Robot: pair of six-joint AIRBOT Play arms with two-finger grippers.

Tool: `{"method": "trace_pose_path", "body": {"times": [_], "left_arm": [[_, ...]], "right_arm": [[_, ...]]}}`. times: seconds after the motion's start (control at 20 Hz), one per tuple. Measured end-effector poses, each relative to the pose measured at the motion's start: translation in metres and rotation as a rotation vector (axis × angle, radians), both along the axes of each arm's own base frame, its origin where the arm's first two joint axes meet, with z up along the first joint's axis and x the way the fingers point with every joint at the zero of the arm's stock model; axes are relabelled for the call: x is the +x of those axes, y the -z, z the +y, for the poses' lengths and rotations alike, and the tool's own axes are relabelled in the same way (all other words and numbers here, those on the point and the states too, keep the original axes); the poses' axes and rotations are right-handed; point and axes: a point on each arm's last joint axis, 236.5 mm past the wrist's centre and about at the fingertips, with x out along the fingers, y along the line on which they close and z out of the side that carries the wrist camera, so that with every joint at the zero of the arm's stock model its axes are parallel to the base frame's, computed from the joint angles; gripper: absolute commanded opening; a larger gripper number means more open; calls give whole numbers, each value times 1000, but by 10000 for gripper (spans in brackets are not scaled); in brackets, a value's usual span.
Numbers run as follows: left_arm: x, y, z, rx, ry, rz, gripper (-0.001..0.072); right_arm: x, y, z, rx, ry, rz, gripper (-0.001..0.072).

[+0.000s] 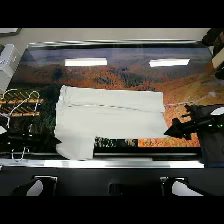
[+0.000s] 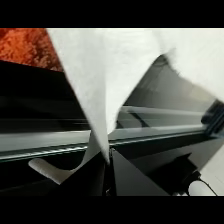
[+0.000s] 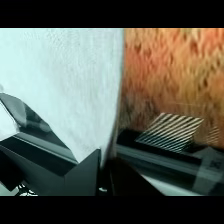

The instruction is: Fold the clothes and pants, and hang the long-sleeved shirts on hangers.

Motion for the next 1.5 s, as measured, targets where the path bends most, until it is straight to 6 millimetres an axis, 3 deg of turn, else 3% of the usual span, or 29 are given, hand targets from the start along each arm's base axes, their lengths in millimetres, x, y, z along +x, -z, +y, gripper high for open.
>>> {"method": "trace_pose_path", "body": {"times": [0.15,0.25,0.45,0.6,0.8,1.0,1.3,1.5], "left_arm": [[10,-37,10,76,-47,-89,15],[23,-57,13,92,-69,-147,15],[75,-77,4,53,-74,-254,16],[127,-73,-9,26,-52,-301,16],[206,-63,-16,24,-64,-355,16],[268,-47,-24,17,-58,-381,16],[335,-46,-19,28,-122,-459,16],[356,-36,-16,35,-162,-471,16]], "right_arm": [[-14,-29,-2,-65,18,-16,32],[-10,-45,0,-81,52,-66,31],[32,-64,3,-103,118,-222,31],[77,-67,5,-153,115,-313,31],[138,-60,-14,-249,162,-358,31],[177,-43,-23,-279,177,-353,32],[212,-29,-38,-319,254,-379,32],[226,-24,-43,-330,296,-405,32]]}}
